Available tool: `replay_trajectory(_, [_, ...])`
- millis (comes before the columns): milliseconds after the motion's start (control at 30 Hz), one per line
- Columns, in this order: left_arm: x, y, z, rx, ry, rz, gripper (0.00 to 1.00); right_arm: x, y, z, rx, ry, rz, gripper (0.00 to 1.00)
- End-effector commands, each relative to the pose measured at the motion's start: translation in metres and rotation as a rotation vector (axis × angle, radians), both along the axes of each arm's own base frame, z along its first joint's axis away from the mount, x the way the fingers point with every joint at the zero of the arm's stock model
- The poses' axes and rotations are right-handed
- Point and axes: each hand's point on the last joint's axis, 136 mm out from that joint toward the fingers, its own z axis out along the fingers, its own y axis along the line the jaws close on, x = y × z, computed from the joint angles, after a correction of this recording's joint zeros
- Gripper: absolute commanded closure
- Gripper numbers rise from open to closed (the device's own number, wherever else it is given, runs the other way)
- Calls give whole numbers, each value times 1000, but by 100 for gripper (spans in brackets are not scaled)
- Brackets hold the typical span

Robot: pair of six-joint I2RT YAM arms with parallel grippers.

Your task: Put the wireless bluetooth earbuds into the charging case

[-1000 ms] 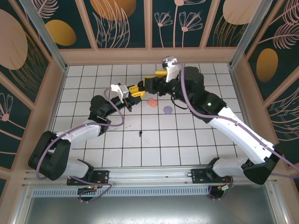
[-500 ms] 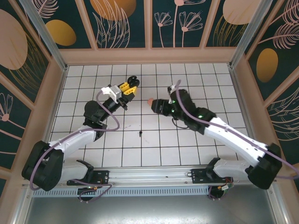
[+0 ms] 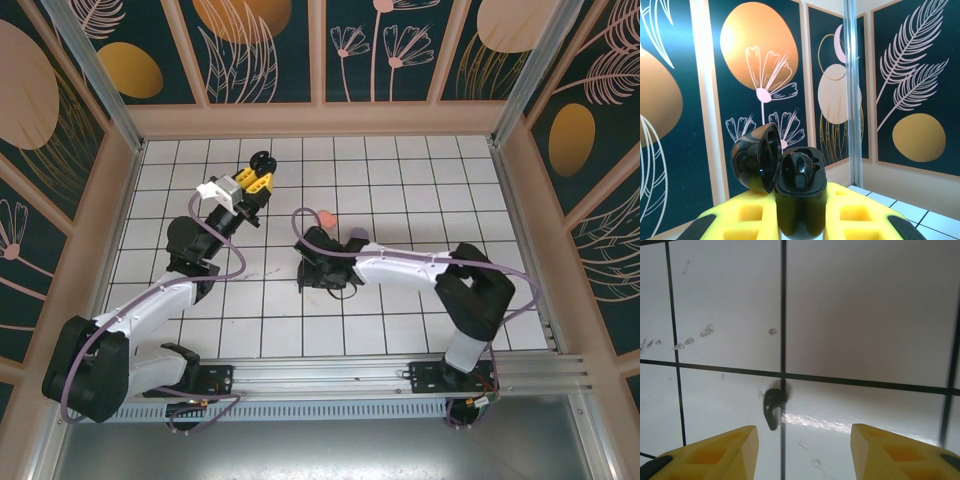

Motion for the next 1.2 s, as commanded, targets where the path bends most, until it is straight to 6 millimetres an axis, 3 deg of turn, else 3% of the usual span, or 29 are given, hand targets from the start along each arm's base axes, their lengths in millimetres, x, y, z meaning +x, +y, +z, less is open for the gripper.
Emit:
replay_trajectory(0, [-4, 9, 9, -36, -18, 15, 100, 2, 11, 1, -21, 7, -21, 50])
replay_trajectory(433, [-7, 19, 11, -58, -33, 35, 100, -4, 34, -34, -124, 62, 12, 58])
replay_trajectory(1167, [-12, 18, 9, -46, -40, 15, 100, -3, 25, -65, -202, 93, -15, 70])
